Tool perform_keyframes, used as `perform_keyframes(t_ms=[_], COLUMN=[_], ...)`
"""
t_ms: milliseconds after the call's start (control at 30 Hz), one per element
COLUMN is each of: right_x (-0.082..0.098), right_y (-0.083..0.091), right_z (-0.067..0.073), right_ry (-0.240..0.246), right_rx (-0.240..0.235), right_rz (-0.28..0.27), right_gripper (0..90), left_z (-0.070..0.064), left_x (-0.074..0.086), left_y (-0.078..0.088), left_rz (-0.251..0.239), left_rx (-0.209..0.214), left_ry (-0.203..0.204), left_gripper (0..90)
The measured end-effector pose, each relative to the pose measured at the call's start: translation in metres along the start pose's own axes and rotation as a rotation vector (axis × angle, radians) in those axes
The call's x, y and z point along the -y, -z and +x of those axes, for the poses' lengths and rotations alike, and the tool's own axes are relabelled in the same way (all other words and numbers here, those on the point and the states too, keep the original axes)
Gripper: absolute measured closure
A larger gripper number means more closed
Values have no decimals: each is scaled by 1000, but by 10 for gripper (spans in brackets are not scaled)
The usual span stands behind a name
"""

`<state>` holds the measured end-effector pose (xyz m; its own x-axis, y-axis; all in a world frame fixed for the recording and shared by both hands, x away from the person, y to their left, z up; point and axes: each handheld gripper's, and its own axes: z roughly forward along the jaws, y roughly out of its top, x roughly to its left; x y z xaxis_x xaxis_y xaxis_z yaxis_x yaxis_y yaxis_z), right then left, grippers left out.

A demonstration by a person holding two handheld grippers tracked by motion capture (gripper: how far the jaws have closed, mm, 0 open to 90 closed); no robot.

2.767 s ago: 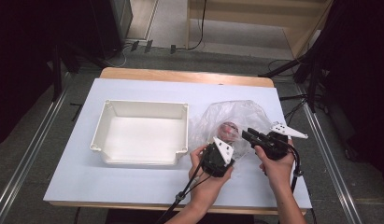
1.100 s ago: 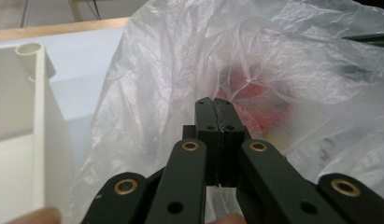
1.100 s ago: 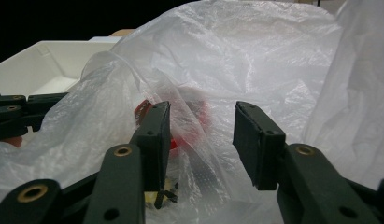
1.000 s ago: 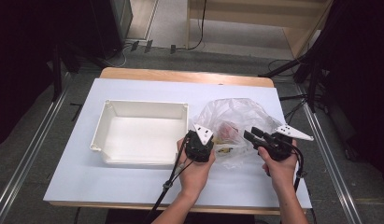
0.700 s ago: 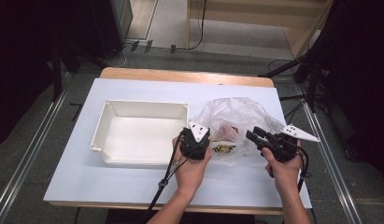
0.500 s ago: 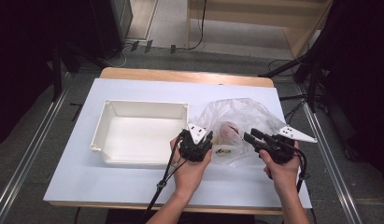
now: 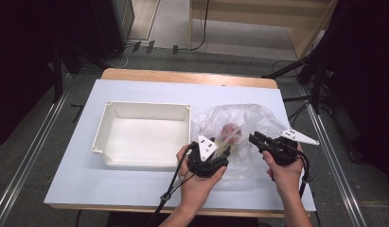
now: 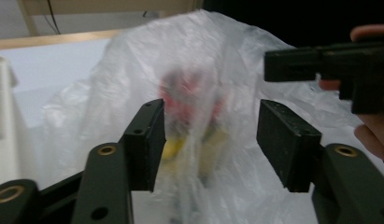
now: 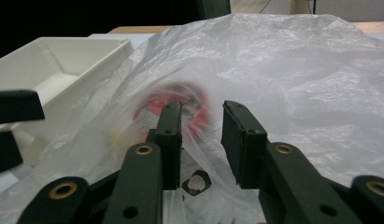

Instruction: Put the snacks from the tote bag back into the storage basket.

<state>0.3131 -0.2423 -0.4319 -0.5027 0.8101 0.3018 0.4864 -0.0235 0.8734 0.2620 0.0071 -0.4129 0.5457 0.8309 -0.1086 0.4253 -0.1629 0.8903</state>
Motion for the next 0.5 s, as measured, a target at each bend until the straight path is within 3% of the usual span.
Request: perform_keyframes(t_ms=[133,233,333,500], right_x=[0,3,12,24], right_y=[2,7,13,15], right_z=[-3,-5,-10,-19], right_ry=[12,20,45,121], right_rx=[17,-1,-3,55], right_rz=[-5,-14,-4,61], right_gripper=[678,577,491,412], left_z=[-17,-25,-22,-7], left_x=[10,14,14,10], left_y=[-15,-26,-36,-42], left_rz=[59,92,134,170], left_rx=[-14,-45,-92,-156], left_ry=[-40,-89,-102,-93], left_gripper=[309,272,265,281])
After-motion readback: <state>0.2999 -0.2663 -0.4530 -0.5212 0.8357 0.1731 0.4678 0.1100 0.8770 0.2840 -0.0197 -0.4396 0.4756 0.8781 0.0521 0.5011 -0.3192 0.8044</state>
